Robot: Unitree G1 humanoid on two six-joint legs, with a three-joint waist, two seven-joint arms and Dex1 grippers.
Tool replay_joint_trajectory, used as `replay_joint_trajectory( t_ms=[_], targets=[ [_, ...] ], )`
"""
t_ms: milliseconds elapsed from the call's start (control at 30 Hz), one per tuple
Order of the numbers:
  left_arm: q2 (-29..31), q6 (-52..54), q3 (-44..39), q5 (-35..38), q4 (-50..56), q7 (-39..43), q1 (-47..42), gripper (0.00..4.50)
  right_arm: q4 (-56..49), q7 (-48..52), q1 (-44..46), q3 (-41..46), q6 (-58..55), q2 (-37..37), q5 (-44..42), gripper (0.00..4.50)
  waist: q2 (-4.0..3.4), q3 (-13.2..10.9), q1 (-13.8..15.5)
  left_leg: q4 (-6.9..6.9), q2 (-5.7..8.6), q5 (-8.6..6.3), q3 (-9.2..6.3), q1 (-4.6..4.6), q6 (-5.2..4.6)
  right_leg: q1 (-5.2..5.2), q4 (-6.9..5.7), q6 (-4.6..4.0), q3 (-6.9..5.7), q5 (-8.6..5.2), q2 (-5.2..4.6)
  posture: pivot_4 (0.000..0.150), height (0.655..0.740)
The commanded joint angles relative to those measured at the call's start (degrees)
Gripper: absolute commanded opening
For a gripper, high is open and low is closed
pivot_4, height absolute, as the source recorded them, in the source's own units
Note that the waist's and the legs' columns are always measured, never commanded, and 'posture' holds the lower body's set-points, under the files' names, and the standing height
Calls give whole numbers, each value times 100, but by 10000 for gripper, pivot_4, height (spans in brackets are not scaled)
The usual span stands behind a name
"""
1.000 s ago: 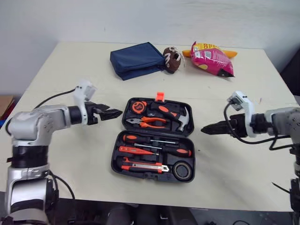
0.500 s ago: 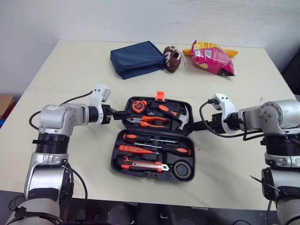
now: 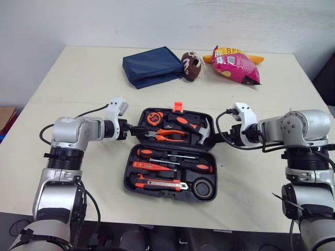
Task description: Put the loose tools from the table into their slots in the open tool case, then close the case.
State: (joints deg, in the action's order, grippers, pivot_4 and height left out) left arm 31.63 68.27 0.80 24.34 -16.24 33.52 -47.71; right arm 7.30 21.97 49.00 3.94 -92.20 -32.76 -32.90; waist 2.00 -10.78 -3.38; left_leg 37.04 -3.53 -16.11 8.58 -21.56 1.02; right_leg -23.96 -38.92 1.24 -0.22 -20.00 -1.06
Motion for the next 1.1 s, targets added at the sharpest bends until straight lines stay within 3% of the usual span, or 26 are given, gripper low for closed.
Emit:
replay_joint_trajectory(
  t_ms=[33,167,300,500,667,800,867,967,1100],
  targets=[
    [-15,14,103,-11,33,164,-28,32004,25,-192,-13,38,-30,177,-76,21642,0,0,3,0,0,0,0,0,0,0,0,0,0,0,0,1500,7400],
    [-87,-9,145,27,105,302,47,12974,-31,-409,-91,460,-30,482,-9,1204,8,5,-1,4,-1,0,0,12,0,14,0,0,1,0,0,1500,7400],
    [-197,-557,-64,-57,271,219,202,354,-569,-531,-190,1127,222,937,31,0,8,12,16,4,3,0,-2,36,-1,41,2,3,1,3,-5,1500,7400],
    [-446,-2374,-820,12,1110,249,797,126,-2021,364,-1071,1116,2253,865,-164,0,-7,1,19,-3,3,1,-2,-3,0,4,3,5,1,6,1,1500,7400],
    [-521,-4704,-849,-637,1087,251,1417,126,-2162,937,-1974,491,4697,514,793,0,-7,1,23,3,-5,3,8,-78,2,-79,-1,7,12,8,20,1500,7400],
    [-591,-6584,-707,-1297,612,89,1695,126,-1809,1143,-2436,104,6662,325,1667,0,-6,0,20,-3,-11,-1,7,-83,-1,-79,19,8,23,9,35,1500,7400],
    [-484,-7840,-525,-2016,160,-341,1773,126,-1321,913,-2690,-93,8171,146,2473,0,-6,0,28,0,-11,-3,7,-84,-5,-75,25,15,24,14,36,1500,7400],
    [-355,-9390,-316,-2502,-462,-423,1888,126,-543,499,-2930,-302,10284,-74,3411,0,-6,0,31,7,-9,-10,11,-81,-19,-67,36,23,31,21,35,1500,7400],
    [-85,-10626,-82,-3162,-1163,-775,1930,126,245,543,-3155,-618,12411,-429,3985,0,-6,0,16,9,-10,-14,37,-64,-29,-56,40,34,50,30,34,1500,7400]
  ],
)
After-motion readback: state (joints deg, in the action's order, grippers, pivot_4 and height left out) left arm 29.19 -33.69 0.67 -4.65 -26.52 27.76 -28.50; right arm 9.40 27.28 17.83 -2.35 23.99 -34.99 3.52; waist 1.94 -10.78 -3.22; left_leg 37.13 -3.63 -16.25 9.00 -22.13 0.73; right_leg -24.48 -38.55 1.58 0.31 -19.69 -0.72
